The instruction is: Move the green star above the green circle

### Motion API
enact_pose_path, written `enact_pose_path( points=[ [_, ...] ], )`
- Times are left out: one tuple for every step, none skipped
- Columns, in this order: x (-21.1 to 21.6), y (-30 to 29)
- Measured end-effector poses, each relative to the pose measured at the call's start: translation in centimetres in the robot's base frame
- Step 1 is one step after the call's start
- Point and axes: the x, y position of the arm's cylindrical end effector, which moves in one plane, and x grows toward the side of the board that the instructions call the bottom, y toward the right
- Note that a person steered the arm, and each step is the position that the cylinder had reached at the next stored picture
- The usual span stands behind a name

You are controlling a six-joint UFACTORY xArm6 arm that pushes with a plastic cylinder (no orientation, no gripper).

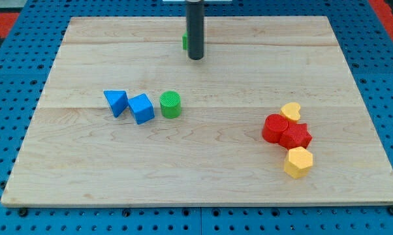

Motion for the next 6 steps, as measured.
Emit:
enact_pose_path(
  points=[
    [-3.5, 0.1],
    [-5.6, -3.5],
    [-5.0, -3.5],
    [-4.9, 2.0],
    [-9.7, -0.3],
    [-10.4, -5.0]
  ],
)
